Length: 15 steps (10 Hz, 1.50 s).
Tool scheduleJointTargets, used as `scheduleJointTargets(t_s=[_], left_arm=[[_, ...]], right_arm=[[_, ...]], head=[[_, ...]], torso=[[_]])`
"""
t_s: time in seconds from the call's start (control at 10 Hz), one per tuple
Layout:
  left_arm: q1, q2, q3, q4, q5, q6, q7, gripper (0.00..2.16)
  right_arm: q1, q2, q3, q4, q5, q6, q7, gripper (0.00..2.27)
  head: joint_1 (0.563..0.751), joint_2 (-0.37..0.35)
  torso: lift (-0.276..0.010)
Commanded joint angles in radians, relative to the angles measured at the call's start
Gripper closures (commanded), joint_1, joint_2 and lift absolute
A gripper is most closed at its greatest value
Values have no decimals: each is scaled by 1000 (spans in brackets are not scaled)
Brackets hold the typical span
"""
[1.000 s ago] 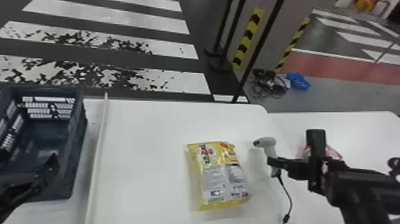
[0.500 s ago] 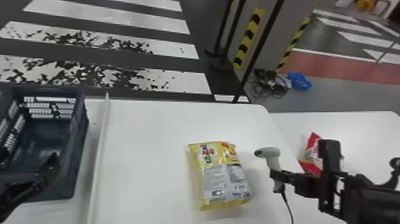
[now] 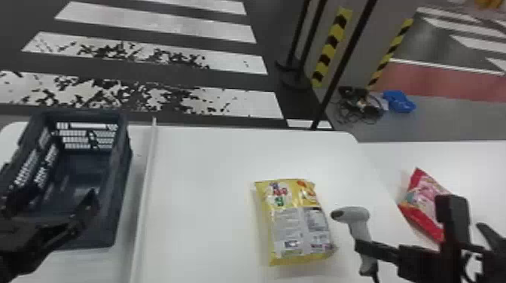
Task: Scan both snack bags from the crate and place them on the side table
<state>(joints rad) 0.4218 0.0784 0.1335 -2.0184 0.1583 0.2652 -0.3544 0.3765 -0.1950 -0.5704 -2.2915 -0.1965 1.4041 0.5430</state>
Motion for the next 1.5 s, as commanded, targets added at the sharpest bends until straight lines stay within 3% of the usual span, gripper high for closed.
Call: scheduleJointTargets(t_s=[0.0, 0.2, 0.7, 1.0, 1.4], left_arm=[[0, -3, 0, 1, 0, -2, 0, 36], [8, -5, 3, 0, 0, -8, 2, 36], [11, -9, 2, -2, 3, -17, 2, 36], [14, -9, 2, 0, 6, -24, 2, 36], [12, -9, 2, 1, 6, -24, 2, 36]], right_arm=[[30, 17, -12, -75, -26, 92, 0, 2253], [58, 42, -12, -166, -31, 168, 0, 2256], [107, 85, -5, -348, -50, 168, -18, 2256], [140, 123, 50, -405, -46, 168, -34, 2256], [189, 138, 92, -448, -44, 168, -66, 2253]], head=[[695, -242], [695, -217], [695, -178], [695, -139], [695, -91]], torso=[[-95], [-95], [-95], [-95], [-95]])
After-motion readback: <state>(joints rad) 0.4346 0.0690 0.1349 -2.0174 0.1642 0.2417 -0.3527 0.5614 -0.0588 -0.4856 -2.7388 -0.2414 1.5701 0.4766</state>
